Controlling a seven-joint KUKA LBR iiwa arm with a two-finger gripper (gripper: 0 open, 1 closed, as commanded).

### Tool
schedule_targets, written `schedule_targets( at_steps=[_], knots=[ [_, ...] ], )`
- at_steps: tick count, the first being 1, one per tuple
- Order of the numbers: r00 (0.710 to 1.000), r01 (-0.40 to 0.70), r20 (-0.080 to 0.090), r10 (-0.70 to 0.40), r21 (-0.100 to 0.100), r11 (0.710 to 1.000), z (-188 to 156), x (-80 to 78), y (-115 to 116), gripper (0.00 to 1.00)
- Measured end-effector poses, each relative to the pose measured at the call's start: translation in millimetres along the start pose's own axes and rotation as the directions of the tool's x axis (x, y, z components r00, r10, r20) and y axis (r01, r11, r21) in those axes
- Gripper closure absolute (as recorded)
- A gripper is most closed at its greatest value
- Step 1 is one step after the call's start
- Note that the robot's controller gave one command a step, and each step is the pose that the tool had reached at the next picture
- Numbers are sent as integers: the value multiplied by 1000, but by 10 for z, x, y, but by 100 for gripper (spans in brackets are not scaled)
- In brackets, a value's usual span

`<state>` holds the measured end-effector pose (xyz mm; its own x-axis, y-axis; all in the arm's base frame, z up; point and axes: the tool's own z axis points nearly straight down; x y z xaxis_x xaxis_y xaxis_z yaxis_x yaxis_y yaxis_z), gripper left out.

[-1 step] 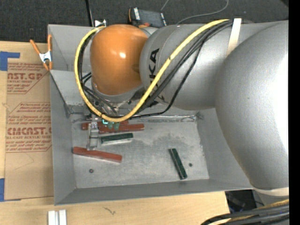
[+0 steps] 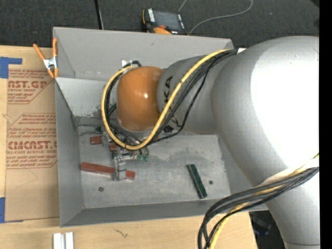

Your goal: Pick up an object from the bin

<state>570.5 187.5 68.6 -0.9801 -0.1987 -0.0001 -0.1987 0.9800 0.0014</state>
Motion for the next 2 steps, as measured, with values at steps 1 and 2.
schedule_targets(
  at_steps=[1,2],
  knots=[
    [1000,22,-2,-22,0,1000,-17,527,-221,0],
    [1000,22,2,-22,0,1000,-35,500,-216,100]
  ],
)
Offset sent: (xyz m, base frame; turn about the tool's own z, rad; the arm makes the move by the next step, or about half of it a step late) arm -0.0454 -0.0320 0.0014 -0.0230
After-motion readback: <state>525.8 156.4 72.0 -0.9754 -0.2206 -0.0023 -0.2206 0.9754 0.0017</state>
